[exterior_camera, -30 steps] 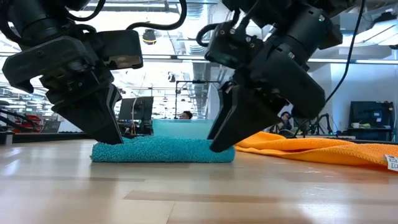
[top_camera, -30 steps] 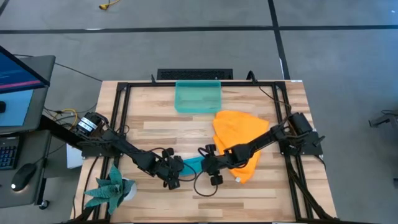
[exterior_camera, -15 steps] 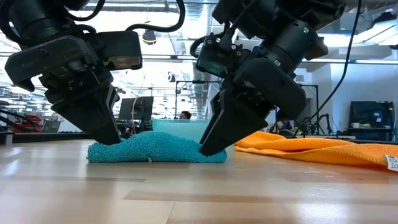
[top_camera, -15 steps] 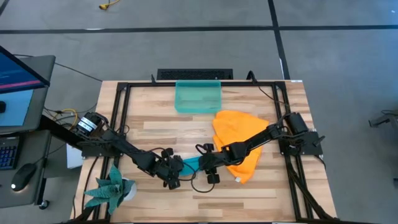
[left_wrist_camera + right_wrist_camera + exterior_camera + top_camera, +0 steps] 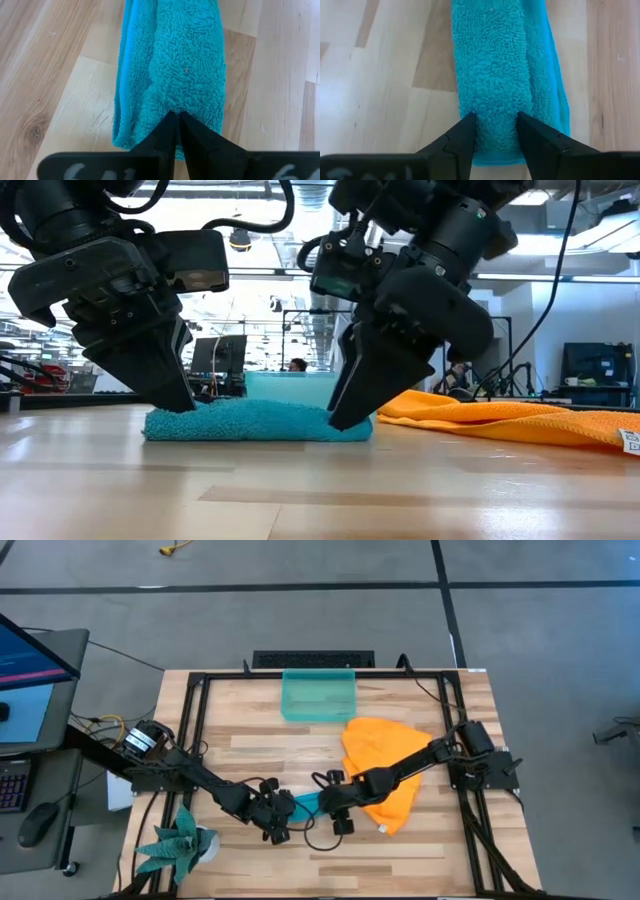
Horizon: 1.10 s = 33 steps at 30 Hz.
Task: Roll microfiber towels into tight, uniform cylinder then place into a basket
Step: Roll the blue microfiber cloth
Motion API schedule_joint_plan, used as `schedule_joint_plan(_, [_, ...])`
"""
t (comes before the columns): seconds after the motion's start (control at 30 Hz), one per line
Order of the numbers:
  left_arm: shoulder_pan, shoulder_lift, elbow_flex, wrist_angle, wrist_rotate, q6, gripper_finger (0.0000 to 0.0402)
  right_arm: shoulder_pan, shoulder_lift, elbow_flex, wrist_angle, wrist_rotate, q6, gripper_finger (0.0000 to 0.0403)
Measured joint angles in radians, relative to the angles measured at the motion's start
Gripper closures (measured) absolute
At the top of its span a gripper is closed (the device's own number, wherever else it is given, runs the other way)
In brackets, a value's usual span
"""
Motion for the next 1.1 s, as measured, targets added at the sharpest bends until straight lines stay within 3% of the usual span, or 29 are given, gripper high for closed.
schedule_joint_plan(0.23, [0.001, 0.000, 0.001, 0.008, -0.007, 0.000, 0.0381, -0.012, 0.001, 0.084, -0.212, 0.000, 0.015, 0.0248])
schedule_joint_plan(0.53, [-0.002, 0.002, -0.002, -0.012, 0.017, -0.001, 0.0381, 0.009, -0.058, 0.077, -0.441, 0.061, 0.094, 0.0273])
schedule_joint_plan(0.8, [-0.002, 0.002, -0.001, -0.016, 0.012, -0.001, 0.0381, 0.088, -0.170, -0.026, -0.432, 0.236, 0.164, 0.0284])
schedule_joint_plan(1.1, [-0.002, 0.001, -0.001, -0.016, 0.009, -0.014, 0.0381, 0.101, -0.195, -0.055, -0.262, 0.246, 0.091, 0.0285])
